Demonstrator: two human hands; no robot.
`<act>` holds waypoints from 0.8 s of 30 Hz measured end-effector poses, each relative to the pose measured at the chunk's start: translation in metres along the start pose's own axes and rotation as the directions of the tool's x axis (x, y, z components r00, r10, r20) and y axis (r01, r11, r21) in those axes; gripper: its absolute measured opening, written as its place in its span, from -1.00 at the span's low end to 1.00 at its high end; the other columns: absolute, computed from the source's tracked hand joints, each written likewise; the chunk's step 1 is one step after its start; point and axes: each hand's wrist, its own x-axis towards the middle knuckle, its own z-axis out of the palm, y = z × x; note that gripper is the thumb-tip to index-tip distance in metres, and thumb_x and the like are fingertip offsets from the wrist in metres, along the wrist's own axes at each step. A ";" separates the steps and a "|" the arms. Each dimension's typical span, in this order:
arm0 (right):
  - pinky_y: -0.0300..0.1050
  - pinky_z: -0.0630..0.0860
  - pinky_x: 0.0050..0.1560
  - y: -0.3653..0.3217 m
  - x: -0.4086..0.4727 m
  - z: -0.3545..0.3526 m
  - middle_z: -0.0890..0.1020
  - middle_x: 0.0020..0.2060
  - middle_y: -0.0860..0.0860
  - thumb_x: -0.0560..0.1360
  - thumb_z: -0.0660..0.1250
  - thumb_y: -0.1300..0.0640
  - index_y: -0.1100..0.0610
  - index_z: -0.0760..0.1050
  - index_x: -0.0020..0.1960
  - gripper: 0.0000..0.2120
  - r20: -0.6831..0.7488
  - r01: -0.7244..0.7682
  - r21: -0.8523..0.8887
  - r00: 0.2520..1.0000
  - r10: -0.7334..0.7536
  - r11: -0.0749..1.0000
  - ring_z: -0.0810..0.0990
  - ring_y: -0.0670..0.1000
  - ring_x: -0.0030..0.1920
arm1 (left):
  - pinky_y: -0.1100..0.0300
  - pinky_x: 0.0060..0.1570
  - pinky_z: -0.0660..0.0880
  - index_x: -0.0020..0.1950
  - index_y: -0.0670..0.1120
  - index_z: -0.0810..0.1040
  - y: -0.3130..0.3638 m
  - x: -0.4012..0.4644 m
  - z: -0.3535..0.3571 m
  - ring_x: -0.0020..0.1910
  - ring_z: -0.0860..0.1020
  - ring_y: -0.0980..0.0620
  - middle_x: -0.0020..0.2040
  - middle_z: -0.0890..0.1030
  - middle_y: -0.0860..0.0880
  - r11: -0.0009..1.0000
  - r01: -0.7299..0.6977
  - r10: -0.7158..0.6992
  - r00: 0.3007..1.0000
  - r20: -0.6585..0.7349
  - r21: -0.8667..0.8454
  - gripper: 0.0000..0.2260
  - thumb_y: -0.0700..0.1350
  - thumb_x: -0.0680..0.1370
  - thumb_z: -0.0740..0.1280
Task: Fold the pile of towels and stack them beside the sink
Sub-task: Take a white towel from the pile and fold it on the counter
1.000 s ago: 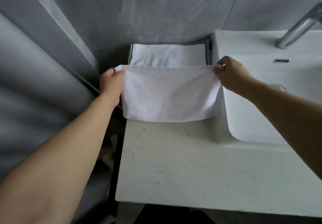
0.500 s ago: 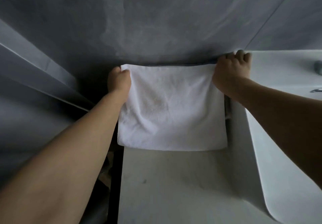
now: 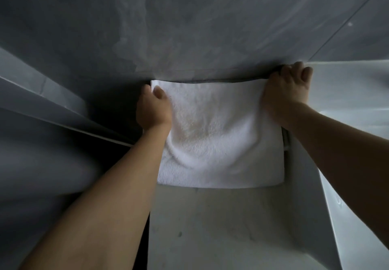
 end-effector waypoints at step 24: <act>0.03 -0.08 0.54 -0.012 -0.039 0.068 0.10 0.56 0.10 0.62 -0.10 -0.16 0.06 0.04 0.59 -0.40 -0.094 0.433 0.297 0.900 -0.425 0.851 0.04 0.11 0.56 | -0.10 0.55 -0.22 0.63 0.11 -0.17 -0.040 -0.032 0.012 0.60 -0.25 0.01 0.64 -0.20 0.03 0.556 -0.771 0.570 0.625 0.533 0.310 -0.41 0.25 0.61 -0.23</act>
